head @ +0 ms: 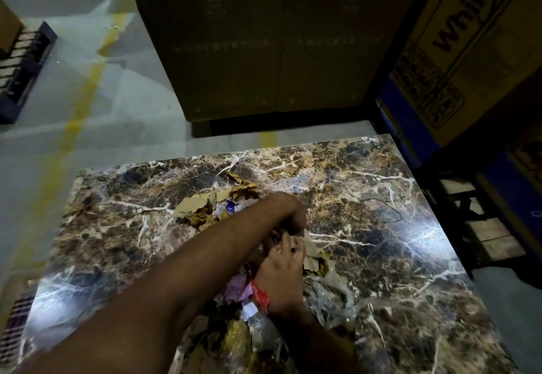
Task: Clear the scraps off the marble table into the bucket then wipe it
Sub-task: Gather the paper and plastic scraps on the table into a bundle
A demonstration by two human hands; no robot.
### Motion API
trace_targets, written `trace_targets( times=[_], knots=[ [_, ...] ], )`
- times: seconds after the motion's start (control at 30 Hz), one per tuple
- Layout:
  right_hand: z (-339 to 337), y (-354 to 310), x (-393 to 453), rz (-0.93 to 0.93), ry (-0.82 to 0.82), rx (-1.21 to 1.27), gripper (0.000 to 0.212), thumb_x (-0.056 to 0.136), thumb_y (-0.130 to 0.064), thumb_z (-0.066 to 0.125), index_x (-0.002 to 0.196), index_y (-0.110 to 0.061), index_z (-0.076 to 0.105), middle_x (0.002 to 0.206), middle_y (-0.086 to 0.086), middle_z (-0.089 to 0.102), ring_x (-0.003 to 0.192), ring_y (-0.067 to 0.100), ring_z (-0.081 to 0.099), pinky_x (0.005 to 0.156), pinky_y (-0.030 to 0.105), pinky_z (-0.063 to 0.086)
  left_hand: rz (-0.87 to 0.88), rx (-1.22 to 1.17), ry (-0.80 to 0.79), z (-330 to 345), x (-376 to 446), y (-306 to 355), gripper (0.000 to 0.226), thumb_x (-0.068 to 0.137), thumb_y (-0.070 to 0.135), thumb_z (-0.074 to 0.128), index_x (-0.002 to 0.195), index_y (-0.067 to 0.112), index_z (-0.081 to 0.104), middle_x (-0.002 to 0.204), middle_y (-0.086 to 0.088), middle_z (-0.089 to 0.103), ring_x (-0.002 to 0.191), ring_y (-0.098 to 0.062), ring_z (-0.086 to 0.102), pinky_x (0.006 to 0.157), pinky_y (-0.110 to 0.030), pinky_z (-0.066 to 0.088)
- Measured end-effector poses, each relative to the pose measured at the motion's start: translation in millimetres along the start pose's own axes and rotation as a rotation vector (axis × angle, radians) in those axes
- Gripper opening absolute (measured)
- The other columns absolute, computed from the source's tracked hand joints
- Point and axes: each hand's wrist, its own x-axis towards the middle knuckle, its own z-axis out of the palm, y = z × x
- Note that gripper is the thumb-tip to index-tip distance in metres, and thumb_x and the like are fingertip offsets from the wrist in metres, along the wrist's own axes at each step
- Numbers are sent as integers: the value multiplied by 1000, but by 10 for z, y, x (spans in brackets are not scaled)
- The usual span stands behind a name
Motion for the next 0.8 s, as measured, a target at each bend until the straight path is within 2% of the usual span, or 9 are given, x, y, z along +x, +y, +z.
trace_targets(
  times=[0.1, 0.23, 0.33, 0.43, 0.5, 0.57, 0.63, 0.73, 0.8],
  knots=[
    [-11, 16, -1, 1, -39, -3, 34, 87, -51, 49, 106, -37, 74, 126, -4, 70, 127, 38, 58, 100, 65, 44, 40, 64, 191, 31, -139, -11, 19, 89, 33, 69, 102, 18, 71, 93, 4, 69, 81, -14, 68, 81, -38, 60],
    [-67, 7, -12, 8, -10, 16, 24, 85, -42, 49, 102, -44, 65, 140, -1, 60, 134, 39, 52, 100, 68, 41, 101, -395, 434, -82, -383, -443, 25, 97, 37, 60, 116, 21, 67, 117, -3, 67, 101, -18, 62, 90, -34, 49],
    [-56, -11, -13, 6, -9, -4, 42, 81, -30, 55, 116, -51, 59, 147, -1, 55, 137, 40, 50, 99, 72, 40, 33, -360, 634, -204, -485, -1064, 36, 100, 48, 51, 130, 31, 61, 134, -6, 61, 115, -23, 56, 99, -38, 44],
    [-15, -8, -7, 9, 11, -50, 48, 79, -26, 68, 118, -52, 60, 146, -1, 55, 134, 40, 52, 99, 70, 41, -91, -152, 515, 13, -548, -1710, 36, 98, 52, 50, 134, 49, 52, 151, -7, 46, 135, -31, 44, 114, -50, 33],
    [-11, 1, 12, 14, 3, -60, 53, 74, -23, 81, 115, -51, 64, 143, -1, 58, 130, 40, 56, 95, 68, 43, -145, -103, 484, 372, -616, -1987, 46, 99, 51, 48, 145, 45, 43, 159, -8, 31, 143, -34, 33, 118, -49, 29],
    [-3, -17, 7, 23, 16, -66, 60, 67, -19, 87, 114, -50, 66, 141, -1, 60, 128, 40, 57, 94, 67, 44, -155, -142, 595, 763, -711, -2087, 53, 100, 44, 48, 148, 23, 45, 152, -15, 37, 134, -36, 43, 108, -40, 36],
    [17, -29, 8, 32, 23, -57, 66, 69, -14, 84, 119, -50, 64, 146, 0, 56, 132, 40, 53, 97, 69, 42, -79, -318, 738, 1138, -827, -2041, 56, 94, 42, 45, 130, 2, 61, 129, -23, 54, 115, -35, 54, 96, -37, 41],
    [32, -19, -1, 23, 38, -64, 71, 68, -12, 85, 124, -49, 62, 150, 2, 53, 135, 42, 50, 97, 72, 42, 3, -790, 954, 1638, -937, -1723, 45, 87, 29, 54, 115, -3, 69, 112, -13, 58, 99, -22, 55, 85, -17, 41],
    [49, 10, 18, -10, 18, -86, 70, 64, -34, 93, 125, -48, 62, 148, 4, 55, 131, 44, 54, 94, 74, 42, -102, -1149, 984, 1912, -931, -1383, 29, 97, 23, 55, 109, 0, 66, 105, -9, 62, 91, -18, 60, 73, -19, 47]
  ],
)
